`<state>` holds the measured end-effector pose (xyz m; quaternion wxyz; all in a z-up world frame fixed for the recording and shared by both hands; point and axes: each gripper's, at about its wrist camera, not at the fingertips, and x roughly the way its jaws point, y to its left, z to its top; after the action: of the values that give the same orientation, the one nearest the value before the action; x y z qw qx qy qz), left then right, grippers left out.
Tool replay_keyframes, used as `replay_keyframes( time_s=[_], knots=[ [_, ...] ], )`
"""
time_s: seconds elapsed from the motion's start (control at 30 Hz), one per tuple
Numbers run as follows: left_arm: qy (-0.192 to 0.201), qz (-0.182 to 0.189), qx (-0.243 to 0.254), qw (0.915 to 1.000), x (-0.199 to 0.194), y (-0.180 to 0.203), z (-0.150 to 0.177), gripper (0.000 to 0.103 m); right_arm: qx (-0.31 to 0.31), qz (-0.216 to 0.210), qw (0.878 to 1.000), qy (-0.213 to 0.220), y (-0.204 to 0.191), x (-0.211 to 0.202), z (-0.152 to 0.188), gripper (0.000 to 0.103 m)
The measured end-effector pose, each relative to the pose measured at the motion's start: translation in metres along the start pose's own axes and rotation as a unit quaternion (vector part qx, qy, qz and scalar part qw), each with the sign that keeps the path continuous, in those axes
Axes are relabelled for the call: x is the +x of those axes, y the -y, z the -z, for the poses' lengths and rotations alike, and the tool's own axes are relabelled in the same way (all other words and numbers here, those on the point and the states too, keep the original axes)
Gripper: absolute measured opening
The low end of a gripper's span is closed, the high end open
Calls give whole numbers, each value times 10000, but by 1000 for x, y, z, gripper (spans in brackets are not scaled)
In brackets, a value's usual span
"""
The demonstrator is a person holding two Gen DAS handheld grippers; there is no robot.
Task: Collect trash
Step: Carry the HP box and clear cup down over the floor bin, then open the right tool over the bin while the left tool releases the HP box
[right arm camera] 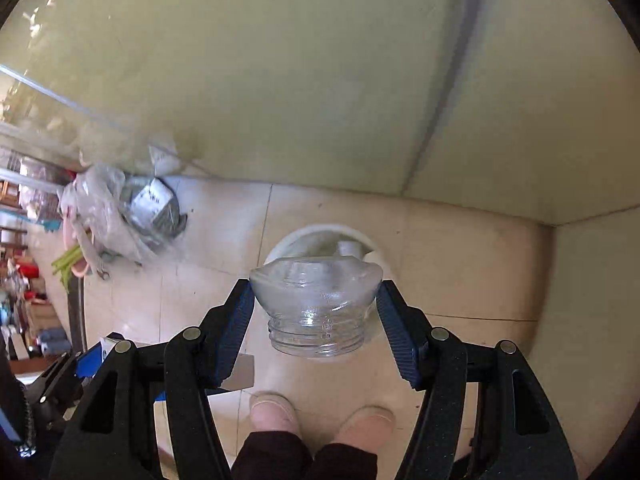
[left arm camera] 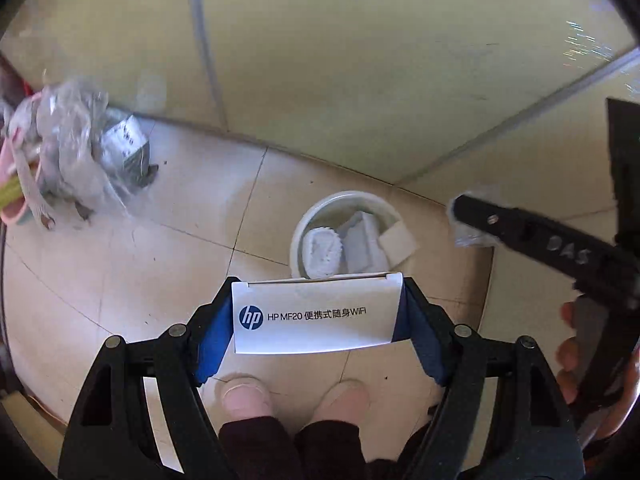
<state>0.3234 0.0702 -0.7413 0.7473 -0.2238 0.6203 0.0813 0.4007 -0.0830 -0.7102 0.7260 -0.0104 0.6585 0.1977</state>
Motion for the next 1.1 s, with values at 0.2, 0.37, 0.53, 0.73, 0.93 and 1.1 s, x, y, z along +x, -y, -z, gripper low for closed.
replay_keyframes(
  time_s=[0.2,0.37,0.53,0.73,0.93,1.1],
  knots=[
    [-74,42,-30,10000,27,-13,6,77,-114,-247,9995,-155,-1,28,0,60],
    [-71,144,119,9998,41,-6,9,77,-111,-257,9991,-322,6,37,2,60],
    [-108,365,221,9990,60,7,4,77,-92,-4,9998,-198,23,18,6,60],
    [-214,464,311,9982,99,26,-5,77,147,175,9997,64,50,-3,12,61],
    [-390,351,59,9986,136,28,-11,77,393,235,9987,214,66,-11,23,61],
    [-10,454,-338,9984,132,22,-20,77,522,183,9980,292,68,-10,30,61]
  ],
)
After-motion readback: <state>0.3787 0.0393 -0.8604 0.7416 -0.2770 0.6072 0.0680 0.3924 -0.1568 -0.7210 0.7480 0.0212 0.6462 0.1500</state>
